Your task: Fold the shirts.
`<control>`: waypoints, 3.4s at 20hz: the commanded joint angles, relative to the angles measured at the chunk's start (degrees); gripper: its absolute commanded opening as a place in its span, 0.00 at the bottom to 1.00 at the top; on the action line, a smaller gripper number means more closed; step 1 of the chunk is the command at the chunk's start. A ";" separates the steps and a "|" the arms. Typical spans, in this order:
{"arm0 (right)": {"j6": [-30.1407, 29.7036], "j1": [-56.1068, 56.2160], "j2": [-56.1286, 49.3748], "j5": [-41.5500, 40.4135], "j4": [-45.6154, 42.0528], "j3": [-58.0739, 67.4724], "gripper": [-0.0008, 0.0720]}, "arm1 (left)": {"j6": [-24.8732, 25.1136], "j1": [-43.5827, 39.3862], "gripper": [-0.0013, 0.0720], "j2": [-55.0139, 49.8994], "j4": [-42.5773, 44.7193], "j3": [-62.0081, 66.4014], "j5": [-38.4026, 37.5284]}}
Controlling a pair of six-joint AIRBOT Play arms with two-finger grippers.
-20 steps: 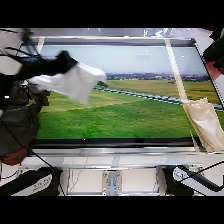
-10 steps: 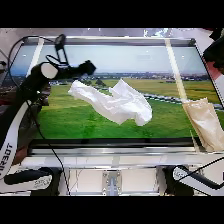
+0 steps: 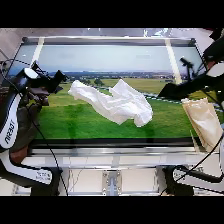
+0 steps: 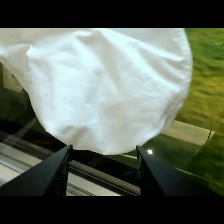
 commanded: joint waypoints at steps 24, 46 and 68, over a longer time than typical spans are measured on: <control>-8.59 27.08 -10.80 -13.53 -18.71 -4.37 0.04 | 8.96 -5.51 0.03 -16.37 -6.60 11.02 9.62; 0.33 27.15 24.98 12.44 -26.10 41.68 0.03 | 29.31 2.71 0.03 49.51 -1.99 12.00 -3.45; -8.44 27.15 -22.12 -47.78 0.50 3.89 0.04 | 23.87 -6.25 0.03 -7.87 6.69 12.00 38.45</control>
